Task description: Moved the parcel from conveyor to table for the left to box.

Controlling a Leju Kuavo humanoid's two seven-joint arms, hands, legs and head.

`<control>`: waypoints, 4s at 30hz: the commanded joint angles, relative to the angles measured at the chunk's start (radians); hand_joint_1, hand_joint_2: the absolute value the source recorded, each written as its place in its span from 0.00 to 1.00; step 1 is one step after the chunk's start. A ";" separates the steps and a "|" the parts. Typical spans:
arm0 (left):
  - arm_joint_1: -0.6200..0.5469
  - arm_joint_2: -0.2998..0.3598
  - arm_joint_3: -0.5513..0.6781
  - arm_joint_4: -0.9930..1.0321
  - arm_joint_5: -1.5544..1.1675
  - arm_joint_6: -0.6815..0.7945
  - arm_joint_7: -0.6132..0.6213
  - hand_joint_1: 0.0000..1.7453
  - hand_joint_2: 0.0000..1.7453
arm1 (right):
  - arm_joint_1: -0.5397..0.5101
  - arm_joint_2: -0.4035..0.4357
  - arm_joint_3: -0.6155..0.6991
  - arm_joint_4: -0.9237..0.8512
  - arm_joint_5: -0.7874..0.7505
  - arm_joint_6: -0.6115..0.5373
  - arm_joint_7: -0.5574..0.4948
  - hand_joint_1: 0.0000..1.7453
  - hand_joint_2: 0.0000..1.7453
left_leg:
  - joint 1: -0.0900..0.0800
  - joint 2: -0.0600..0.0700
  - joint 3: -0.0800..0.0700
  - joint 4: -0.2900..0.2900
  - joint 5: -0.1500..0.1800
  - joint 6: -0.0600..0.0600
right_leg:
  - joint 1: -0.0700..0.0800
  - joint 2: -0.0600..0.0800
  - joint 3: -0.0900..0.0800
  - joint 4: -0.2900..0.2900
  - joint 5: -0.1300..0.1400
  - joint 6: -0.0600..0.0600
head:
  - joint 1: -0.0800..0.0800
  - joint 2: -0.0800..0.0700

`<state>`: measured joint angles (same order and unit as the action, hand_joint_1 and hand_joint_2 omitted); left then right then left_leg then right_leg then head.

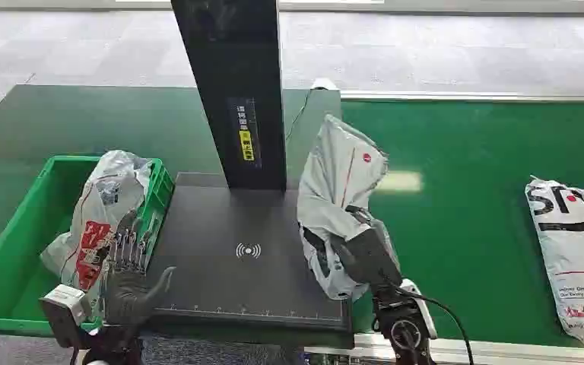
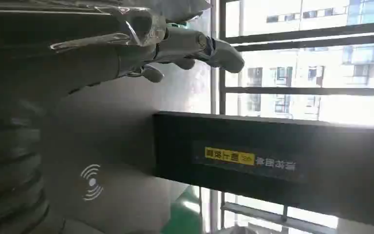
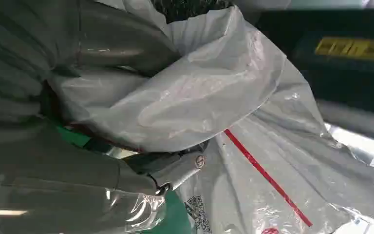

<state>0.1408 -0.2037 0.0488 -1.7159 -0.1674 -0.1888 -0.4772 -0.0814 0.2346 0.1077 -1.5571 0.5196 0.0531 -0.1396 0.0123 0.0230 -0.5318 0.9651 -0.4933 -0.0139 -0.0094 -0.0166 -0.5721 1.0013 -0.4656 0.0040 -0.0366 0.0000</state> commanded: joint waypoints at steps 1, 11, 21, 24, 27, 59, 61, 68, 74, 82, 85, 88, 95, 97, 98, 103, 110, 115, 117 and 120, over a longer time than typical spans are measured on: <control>-0.004 0.035 -0.033 0.078 0.021 0.013 -0.018 0.00 1.00 | -0.165 -0.060 0.279 0.250 0.038 0.099 -0.003 1.00 1.00 | 0.000 0.004 0.003 -0.002 0.000 0.001 | 0.000 0.006 0.001 -0.003 0.002 0.000 | 0.000 0.000; -0.003 0.033 -0.027 0.079 0.022 0.016 -0.022 0.00 1.00 | -0.257 -0.068 0.409 0.404 0.081 0.151 0.006 1.00 1.00 | 0.000 -0.001 0.001 -0.001 0.001 0.001 | 0.000 0.002 0.000 -0.002 0.001 0.000 | 0.000 0.000; 0.016 0.037 -0.004 0.068 0.051 0.022 -0.013 0.00 1.00 | -0.382 -0.088 0.429 0.568 0.010 0.130 -0.069 0.00 1.00 | 0.000 -0.001 0.001 -0.001 0.001 0.001 | 0.000 0.002 0.001 -0.002 0.001 0.000 | 0.000 0.000; 0.034 0.040 -0.016 0.066 0.034 0.014 -0.017 0.00 1.00 | -0.333 -0.104 0.381 0.493 -0.092 0.144 -0.163 0.00 1.00 | 0.000 -0.002 0.001 -0.001 0.000 0.000 | 0.000 0.000 0.001 -0.001 0.000 0.000 | 0.000 0.000; 0.037 0.040 -0.017 0.068 0.031 0.015 -0.020 0.00 1.00 | -0.325 -0.110 0.380 0.483 -0.094 0.144 -0.164 0.00 1.00 | 0.000 -0.002 0.000 -0.001 0.000 0.001 | 0.000 0.000 0.000 -0.001 0.000 0.000 | 0.000 0.000; -0.025 0.091 -0.088 0.155 -0.091 -0.005 0.013 0.00 1.00 | -0.150 -0.092 0.145 0.189 -0.351 0.002 -0.413 0.00 1.00 | 0.000 -0.003 0.000 -0.001 0.000 0.001 | 0.000 -0.001 0.000 -0.001 0.000 0.000 | 0.000 0.000; -0.052 0.111 -0.118 0.177 -0.200 0.041 0.003 0.00 1.00 | -0.129 -0.080 0.098 0.146 -0.354 -0.058 -0.394 0.00 1.00 | 0.000 -0.005 0.000 -0.001 0.001 0.001 | 0.000 -0.002 0.000 -0.001 0.000 0.000 | 0.000 0.000; -0.276 0.196 -0.286 0.361 -0.603 0.109 0.133 0.00 1.00 | -0.079 -0.069 0.048 0.038 -0.394 -0.105 -0.413 0.00 1.00 | -0.001 -0.009 -0.002 0.000 0.002 0.000 | -0.001 -0.006 -0.001 0.000 0.000 0.000 | 0.000 0.000; -0.327 0.223 -0.333 0.452 -0.695 0.139 0.161 0.00 1.00 | -0.067 -0.068 0.054 0.024 -0.396 -0.104 -0.412 0.00 1.00 | 0.000 -0.004 0.001 -0.001 0.001 0.001 | 0.000 -0.001 0.001 -0.001 0.001 0.000 | 0.000 0.000; -0.323 0.223 -0.333 0.451 -0.695 0.142 0.160 0.00 1.00 | -0.067 -0.067 0.054 0.025 -0.396 -0.104 -0.412 0.00 1.00 | -0.001 -0.002 0.000 0.000 0.000 0.000 | -0.001 0.000 -0.001 0.000 0.001 0.000 | 0.000 0.000; -0.327 0.233 -0.345 0.456 -0.708 0.128 0.176 0.00 1.00 | -0.069 -0.068 0.055 0.029 -0.395 -0.105 -0.412 0.00 1.00 | 0.000 -0.003 0.000 0.000 0.001 0.001 | 0.000 0.000 0.000 -0.001 0.002 0.000 | 0.000 0.000; -0.375 0.238 -0.374 0.550 -0.733 0.103 0.207 0.00 1.00 | -0.059 -0.064 0.040 0.015 -0.394 -0.124 -0.402 0.00 1.00 | 0.000 -0.005 0.000 -0.001 0.002 0.001 | 0.000 -0.001 0.000 -0.002 0.002 -0.001 | 0.000 0.000; -0.456 0.237 -0.425 0.709 -0.796 0.053 0.317 0.00 1.00 | -0.018 -0.063 0.027 -0.027 -0.389 -0.134 -0.391 0.00 1.00 | 0.000 -0.005 0.001 -0.001 0.001 0.001 | 0.000 -0.002 0.002 -0.002 0.001 0.000 | 0.000 0.000; -0.498 0.232 -0.450 0.794 -0.835 0.041 0.343 1.00 1.00 | -0.009 -0.053 0.015 -0.034 -0.388 -0.143 -0.376 0.00 1.00 | -0.001 -0.005 0.001 -0.001 0.001 0.001 | -0.001 -0.002 0.002 -0.001 0.002 0.000 | 0.000 0.000; -0.514 0.227 -0.452 0.829 -0.843 0.069 0.326 1.00 1.00 | 0.006 -0.050 0.009 -0.050 -0.386 -0.144 -0.374 0.00 1.00 | 0.000 -0.006 0.001 -0.001 0.002 0.001 | 0.000 -0.002 0.003 -0.002 0.002 0.000 | 0.000 0.000; -0.496 0.226 -0.418 0.737 -0.819 0.155 0.268 1.00 1.00 | 0.036 -0.049 -0.006 -0.087 -0.391 -0.141 -0.369 0.00 1.00 | -0.001 -0.009 0.005 -0.001 0.004 0.001 | -0.002 -0.006 0.009 -0.002 0.003 0.000 | 0.000 0.000; -0.461 0.255 -0.419 0.608 -0.832 0.327 0.228 1.00 1.00 | 0.030 -0.062 -0.002 -0.076 -0.399 -0.140 -0.364 0.00 1.00 | 0.000 -0.006 -0.001 -0.002 0.007 0.002 | 0.000 0.000 0.002 -0.004 0.009 -0.001 | 0.000 0.000; -0.421 0.266 -0.415 0.494 -0.900 0.547 0.175 1.00 1.00 | 0.009 -0.068 0.012 -0.039 -0.409 -0.140 -0.369 0.00 1.00 | -0.001 -0.003 0.007 0.000 0.003 0.001 | -0.001 -0.001 0.007 -0.001 0.003 0.000 | 0.000 0.000; -0.404 0.267 -0.410 0.452 -0.905 0.636 0.139 1.00 1.00 | -0.001 -0.070 0.020 -0.023 -0.417 -0.142 -0.373 0.00 1.00 | -0.001 -0.004 0.004 0.000 0.003 0.001 | -0.001 -0.002 0.005 -0.001 0.003 0.000 | 0.000 0.000; -0.388 0.262 -0.406 0.385 -0.884 0.750 0.078 1.00 1.00 | -0.019 -0.072 0.032 -0.004 -0.425 -0.147 -0.374 0.00 1.00 | -0.001 -0.003 0.000 0.000 0.003 0.001 | -0.001 -0.001 0.001 0.000 0.003 0.000 | 0.000 0.000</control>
<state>-0.2913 0.0382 -0.3506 -1.1916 -1.0620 0.3915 -0.3138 -0.0468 0.1785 0.1274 -1.6411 0.1118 -0.0835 -0.5093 0.0110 0.0187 -0.5316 0.9653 -0.4901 -0.0138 -0.0107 -0.0201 -0.5707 1.0014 -0.4635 0.0044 -0.0370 0.0000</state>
